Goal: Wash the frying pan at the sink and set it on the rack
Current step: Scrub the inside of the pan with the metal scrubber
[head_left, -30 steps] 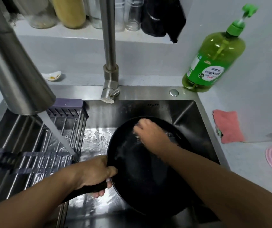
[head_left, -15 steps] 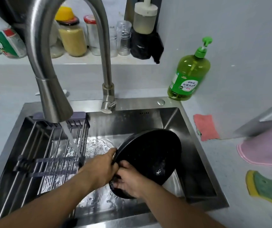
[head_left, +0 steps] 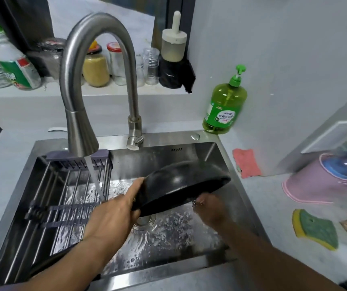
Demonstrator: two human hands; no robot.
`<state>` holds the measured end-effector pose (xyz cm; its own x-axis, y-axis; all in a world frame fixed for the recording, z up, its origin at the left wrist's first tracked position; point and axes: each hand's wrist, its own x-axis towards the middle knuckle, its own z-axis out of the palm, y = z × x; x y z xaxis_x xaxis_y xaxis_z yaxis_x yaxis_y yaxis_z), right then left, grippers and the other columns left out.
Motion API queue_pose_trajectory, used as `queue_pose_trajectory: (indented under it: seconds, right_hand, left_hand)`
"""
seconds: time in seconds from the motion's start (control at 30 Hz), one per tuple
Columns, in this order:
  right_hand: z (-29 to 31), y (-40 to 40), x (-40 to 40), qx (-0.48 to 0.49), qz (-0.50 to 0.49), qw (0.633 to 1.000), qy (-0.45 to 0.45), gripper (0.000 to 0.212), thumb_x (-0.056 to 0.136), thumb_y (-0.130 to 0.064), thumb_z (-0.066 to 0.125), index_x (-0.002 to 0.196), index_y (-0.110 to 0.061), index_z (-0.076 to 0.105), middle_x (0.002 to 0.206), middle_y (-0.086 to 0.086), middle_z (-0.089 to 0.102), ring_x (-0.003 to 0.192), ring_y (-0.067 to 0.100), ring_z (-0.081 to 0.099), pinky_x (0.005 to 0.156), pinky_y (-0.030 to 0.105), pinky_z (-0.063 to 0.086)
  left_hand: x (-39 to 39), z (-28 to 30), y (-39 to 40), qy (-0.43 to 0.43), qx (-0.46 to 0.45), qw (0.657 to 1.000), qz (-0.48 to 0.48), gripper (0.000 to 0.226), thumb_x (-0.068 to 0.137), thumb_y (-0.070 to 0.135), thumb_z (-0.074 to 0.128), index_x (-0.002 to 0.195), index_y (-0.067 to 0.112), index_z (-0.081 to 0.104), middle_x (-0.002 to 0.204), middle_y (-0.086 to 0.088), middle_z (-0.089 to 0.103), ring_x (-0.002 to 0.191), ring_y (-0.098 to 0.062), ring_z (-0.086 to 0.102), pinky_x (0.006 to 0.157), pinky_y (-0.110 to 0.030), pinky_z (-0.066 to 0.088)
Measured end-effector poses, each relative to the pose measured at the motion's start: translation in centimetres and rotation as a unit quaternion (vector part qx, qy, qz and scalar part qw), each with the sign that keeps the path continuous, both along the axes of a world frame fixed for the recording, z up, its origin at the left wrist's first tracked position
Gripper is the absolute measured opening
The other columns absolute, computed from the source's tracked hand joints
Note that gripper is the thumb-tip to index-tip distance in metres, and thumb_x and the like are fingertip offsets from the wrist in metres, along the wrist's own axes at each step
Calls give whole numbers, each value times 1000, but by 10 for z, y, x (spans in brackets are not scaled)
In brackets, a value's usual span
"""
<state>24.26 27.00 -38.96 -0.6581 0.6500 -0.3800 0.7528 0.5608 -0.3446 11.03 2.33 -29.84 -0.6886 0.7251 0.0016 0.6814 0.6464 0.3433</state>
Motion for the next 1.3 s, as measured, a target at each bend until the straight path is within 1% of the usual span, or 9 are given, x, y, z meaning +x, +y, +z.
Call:
queue_pose_trajectory:
  seconds: [0.1,0.23,0.33,0.47,0.63,0.8,1.0,1.2,1.3]
  right_hand:
    - [-13,-3,8,-16,-11,1000,-8,17,92,-15,61,106,-9,68,112,12,67,104,25,62,90,29,48]
    - [-16,-2,12,-131,-182,965,138,20,80,-6,79,81,-20,64,79,9,66,69,21,60,69,28,47]
    - [-6,2,11,-218,-273,914,204,13,82,-4,77,87,-12,68,58,13,63,42,18,53,47,27,41]
    - [6,9,11,-121,-259,915,284,12,80,-7,73,88,-15,72,69,2,69,57,18,61,54,25,47]
    - [-15,8,20,-50,-145,984,88,7,82,-9,76,89,-9,77,86,7,74,76,21,69,65,23,52]
    - [-13,10,5,-40,-177,975,131,7,81,-9,75,84,-15,74,80,8,74,69,21,66,60,24,47]
    - [-1,8,-16,-240,-341,866,275,13,86,0,64,96,4,71,61,8,62,49,15,52,43,24,44]
    - [30,-8,-39,-367,-419,736,386,10,97,-5,57,101,-11,64,85,4,61,67,12,54,53,18,48]
    - [47,-16,-52,-435,-426,676,414,9,98,-4,54,92,-8,59,78,6,56,62,13,49,51,21,47]
  left_hand:
    - [1,-2,-9,11,-12,1000,0,86,96,42,58,149,51,-10,91,7,67,70,-11,65,59,-30,57]
    - [-5,6,-14,-7,-20,1000,18,80,97,41,57,148,51,-3,93,9,67,74,-11,65,65,-29,57]
    - [-15,10,-14,-63,-31,997,45,67,95,35,59,147,47,17,87,8,62,72,-16,58,67,-32,50]
    - [-21,6,-20,-123,-31,989,72,55,90,32,60,138,42,37,84,5,65,78,-20,66,64,-32,45]
    - [-25,-3,-29,-163,-34,980,107,59,86,30,62,141,39,40,99,5,73,82,-18,66,71,-32,50]
    - [-36,-8,-29,-209,-79,967,121,51,85,31,62,135,31,51,111,-2,73,100,-23,70,81,-30,54]
    - [-45,-19,-33,-397,-33,902,168,9,96,15,50,103,19,55,60,-11,66,42,-25,61,37,-30,50]
    - [-81,-10,-55,-492,-64,846,196,17,103,12,40,110,-2,47,61,-25,64,48,-34,64,49,-42,57]
    - [-92,-4,-61,-509,-80,834,196,23,104,14,42,113,-4,50,62,-24,64,53,-37,65,49,-40,56]
